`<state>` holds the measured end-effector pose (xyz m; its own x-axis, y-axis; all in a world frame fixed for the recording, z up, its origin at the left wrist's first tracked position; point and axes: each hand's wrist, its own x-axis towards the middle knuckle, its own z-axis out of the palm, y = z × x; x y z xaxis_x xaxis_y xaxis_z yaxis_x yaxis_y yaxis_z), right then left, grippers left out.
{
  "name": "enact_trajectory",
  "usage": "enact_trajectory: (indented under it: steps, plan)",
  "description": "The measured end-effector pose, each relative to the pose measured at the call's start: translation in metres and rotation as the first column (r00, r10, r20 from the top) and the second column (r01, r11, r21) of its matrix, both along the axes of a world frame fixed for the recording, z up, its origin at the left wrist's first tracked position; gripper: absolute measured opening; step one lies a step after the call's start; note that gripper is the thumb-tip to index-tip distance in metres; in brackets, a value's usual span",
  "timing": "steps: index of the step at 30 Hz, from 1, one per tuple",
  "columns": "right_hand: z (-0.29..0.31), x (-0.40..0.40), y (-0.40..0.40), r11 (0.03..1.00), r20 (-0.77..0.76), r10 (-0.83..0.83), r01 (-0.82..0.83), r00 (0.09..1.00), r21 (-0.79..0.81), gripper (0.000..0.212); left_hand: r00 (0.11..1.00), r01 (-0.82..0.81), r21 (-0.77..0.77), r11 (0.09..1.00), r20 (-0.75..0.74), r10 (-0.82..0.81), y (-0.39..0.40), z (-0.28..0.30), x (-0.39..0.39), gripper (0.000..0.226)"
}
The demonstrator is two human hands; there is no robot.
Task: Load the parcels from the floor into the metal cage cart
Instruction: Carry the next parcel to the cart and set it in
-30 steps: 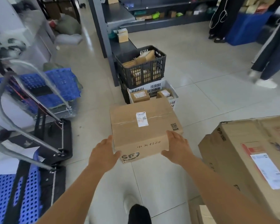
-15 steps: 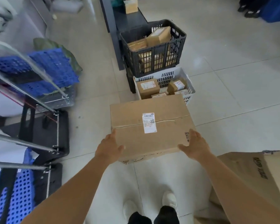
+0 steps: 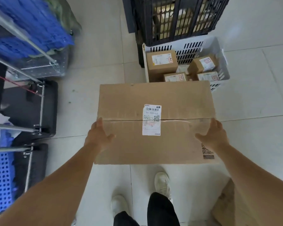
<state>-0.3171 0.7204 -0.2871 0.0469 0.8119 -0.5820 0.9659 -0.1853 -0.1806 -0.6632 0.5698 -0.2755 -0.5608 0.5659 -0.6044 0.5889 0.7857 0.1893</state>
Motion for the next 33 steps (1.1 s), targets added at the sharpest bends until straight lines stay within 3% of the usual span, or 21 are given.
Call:
enact_trajectory:
  steps: [4,9,14,18,25,33]
  plan:
    - [-0.038,-0.002,0.019,0.998,0.007,-0.061,0.061,0.998,-0.012,0.121,0.993,-0.117,-0.04,0.992,0.023,0.118,0.014,-0.034,-0.011,0.11]
    - [-0.058,-0.003,0.033,0.988,-0.019,-0.155,0.155,0.988,-0.027,0.132,0.97,-0.241,-0.019,0.97,0.021,0.242,0.026,-0.057,-0.019,0.095]
    - [-0.069,0.007,0.039,0.972,-0.069,-0.231,0.227,0.971,-0.056,0.136,0.938,-0.327,0.035,0.944,0.134,0.32,0.023,-0.07,-0.03,0.078]
    - [-0.07,0.01,0.042,0.97,-0.119,-0.242,0.239,0.963,-0.042,0.127,0.901,-0.405,0.107,0.908,0.216,0.376,0.021,-0.07,-0.028,0.081]
    - [-0.047,0.008,0.042,0.983,-0.161,-0.184,0.186,0.97,-0.001,0.124,0.86,-0.489,0.18,0.853,0.259,0.439,-0.003,-0.042,-0.016,0.077]
    - [0.039,-0.027,0.04,0.995,-0.227,-0.08,0.09,0.971,0.035,0.128,0.829,-0.558,0.289,0.778,0.246,0.503,-0.048,0.043,-0.032,0.073]
